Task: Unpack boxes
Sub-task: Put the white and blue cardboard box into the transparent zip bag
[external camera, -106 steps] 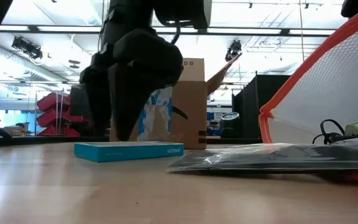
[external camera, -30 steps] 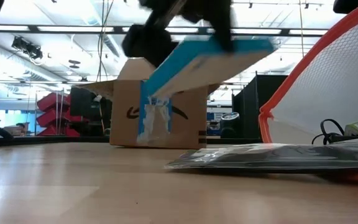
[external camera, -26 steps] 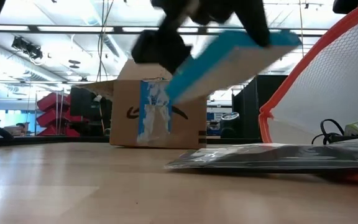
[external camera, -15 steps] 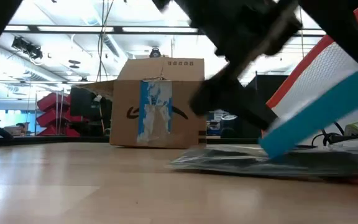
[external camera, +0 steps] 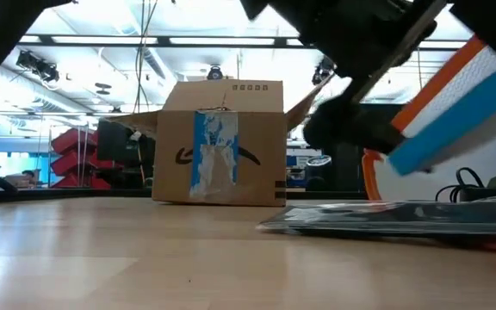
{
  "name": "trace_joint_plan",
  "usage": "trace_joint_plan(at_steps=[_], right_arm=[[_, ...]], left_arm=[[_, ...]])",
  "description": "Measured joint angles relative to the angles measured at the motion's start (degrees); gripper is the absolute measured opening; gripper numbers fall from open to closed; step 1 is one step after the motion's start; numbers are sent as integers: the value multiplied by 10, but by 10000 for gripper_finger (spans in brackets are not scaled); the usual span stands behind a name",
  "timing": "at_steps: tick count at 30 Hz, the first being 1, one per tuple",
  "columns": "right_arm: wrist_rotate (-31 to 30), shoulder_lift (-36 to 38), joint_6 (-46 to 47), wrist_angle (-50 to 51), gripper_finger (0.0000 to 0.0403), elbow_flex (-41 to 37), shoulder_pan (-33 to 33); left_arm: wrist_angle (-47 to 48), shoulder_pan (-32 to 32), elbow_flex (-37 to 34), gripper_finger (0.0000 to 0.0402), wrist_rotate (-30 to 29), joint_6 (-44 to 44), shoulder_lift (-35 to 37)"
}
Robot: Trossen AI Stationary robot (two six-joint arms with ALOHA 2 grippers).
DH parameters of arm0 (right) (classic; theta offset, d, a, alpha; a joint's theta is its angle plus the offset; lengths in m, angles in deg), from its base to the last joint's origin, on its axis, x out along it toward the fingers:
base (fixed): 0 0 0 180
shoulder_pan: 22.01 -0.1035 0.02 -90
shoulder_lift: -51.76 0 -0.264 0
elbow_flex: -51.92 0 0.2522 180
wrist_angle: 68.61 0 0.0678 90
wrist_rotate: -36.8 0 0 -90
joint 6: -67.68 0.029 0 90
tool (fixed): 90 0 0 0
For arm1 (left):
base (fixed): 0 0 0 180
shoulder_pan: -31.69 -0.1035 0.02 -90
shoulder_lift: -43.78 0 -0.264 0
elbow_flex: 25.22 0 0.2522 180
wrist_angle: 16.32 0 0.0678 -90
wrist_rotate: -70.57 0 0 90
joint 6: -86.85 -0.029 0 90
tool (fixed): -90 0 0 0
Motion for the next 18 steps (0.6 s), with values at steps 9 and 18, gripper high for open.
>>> trace_joint_plan(at_steps=[9, 18], right_arm=[[-1, 0, 10, 0, 0, 0, 1], [-42, -1, 41, -3, 0, 0, 1]], left_arm=[[18, -3, 42, 368, -35, -47, -6], [-6, -6, 42, 381, -9, -60, -37]])
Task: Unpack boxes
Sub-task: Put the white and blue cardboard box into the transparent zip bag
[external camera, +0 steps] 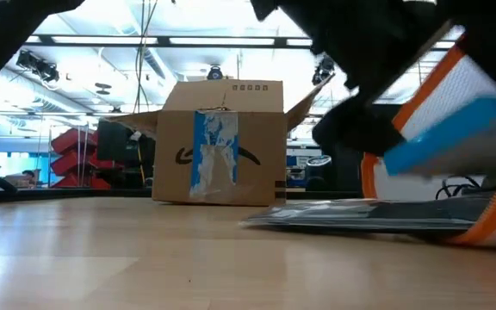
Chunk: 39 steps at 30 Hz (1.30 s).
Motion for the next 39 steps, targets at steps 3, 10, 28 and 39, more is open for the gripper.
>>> trace_joint_plan(at_steps=[3, 10, 28, 39], right_arm=[[-1, 0, 1, 1, 0, 0, 0], [-6, 0, 8, 8, 0, 0, -2], [-30, 0, 15, 18, 0, 0, -5], [-30, -1, 12, 14, 0, 0, -5]], left_arm=[[18, -1, 3, 379, 4, -15, -1], [41, -4, 34, 385, 1, -42, -2], [374, 51, 68, 381, -82, -123, 95], [362, 82, -65, 295, -79, -102, 94]])
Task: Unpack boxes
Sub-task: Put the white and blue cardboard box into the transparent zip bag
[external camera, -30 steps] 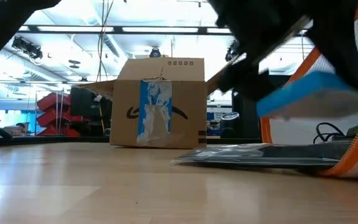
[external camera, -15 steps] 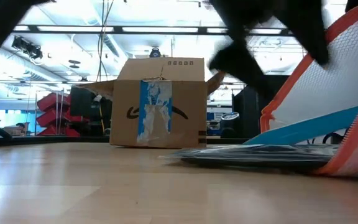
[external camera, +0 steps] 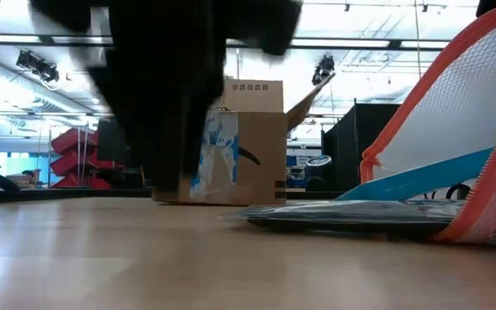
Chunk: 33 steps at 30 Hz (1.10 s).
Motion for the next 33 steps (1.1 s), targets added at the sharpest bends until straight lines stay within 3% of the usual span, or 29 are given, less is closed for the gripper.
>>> trace_joint_plan(at_steps=[8, 12, 14, 16, 19, 23, 33], right_arm=[[1, 0, -3, -4, 0, 0, 0], [5, -1, -5, -14, 0, 0, 0], [9, -1, -13, -13, 0, 0, 0], [8, -2, -14, -13, 0, 0, 2], [9, -3, -17, -15, 0, 0, 4], [19, -3, -17, -15, 0, 0, 2], [32, -5, -17, -13, 0, 0, -2]], left_arm=[[-151, -10, -138, 211, 9, 27, 1], [-255, -34, -154, 101, 0, 29, 0], [-368, -48, -153, 41, -20, 15, -7], [-449, -65, -155, 12, -27, 9, -22], [-608, -79, -142, 17, -15, 6, -47], [-658, -85, -114, 22, -8, 15, -69], [-447, -86, -36, 41, -3, -17, -68]])
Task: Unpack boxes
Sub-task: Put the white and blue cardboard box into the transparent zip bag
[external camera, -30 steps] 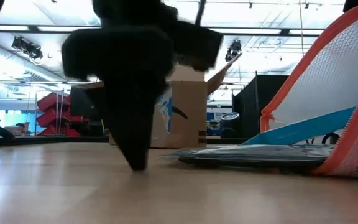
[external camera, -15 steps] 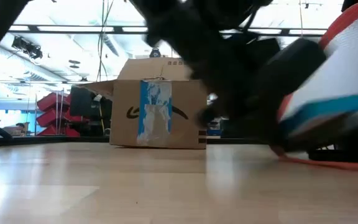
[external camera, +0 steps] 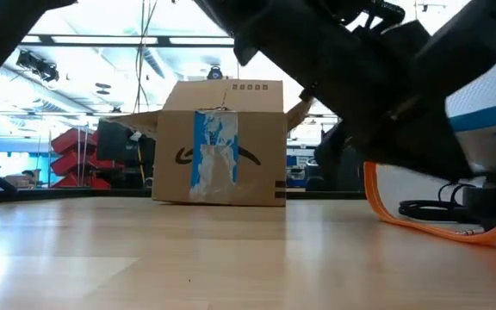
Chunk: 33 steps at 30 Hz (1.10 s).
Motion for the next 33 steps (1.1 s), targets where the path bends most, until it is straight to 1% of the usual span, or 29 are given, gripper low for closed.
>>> trace_joint_plan(at_steps=[6, 8, 10, 12, 15, 20, 33], right_arm=[[8, -1, -1, 1, 0, 0, -1], [8, -1, -2, 1, 0, 0, -1], [8, -1, -6, 2, 0, 0, -1], [8, -2, -11, 2, 0, 0, -1], [8, -2, -13, 2, 0, 0, -1], [8, -2, -13, 3, 0, 0, -1], [0, -6, -12, -4, 0, 0, 0]], left_arm=[[140, 0, 53, 53, 0, -18, 1], [218, 2, 84, 61, -17, -19, 1], [272, 7, 114, 68, -31, -25, 1], [285, 12, 138, 73, -38, -36, 1], [272, 17, 153, 79, -30, -46, 3], [316, 25, 122, 83, 42, -42, 2], [-94, 21, -41, 35, -18, 4, -20]])
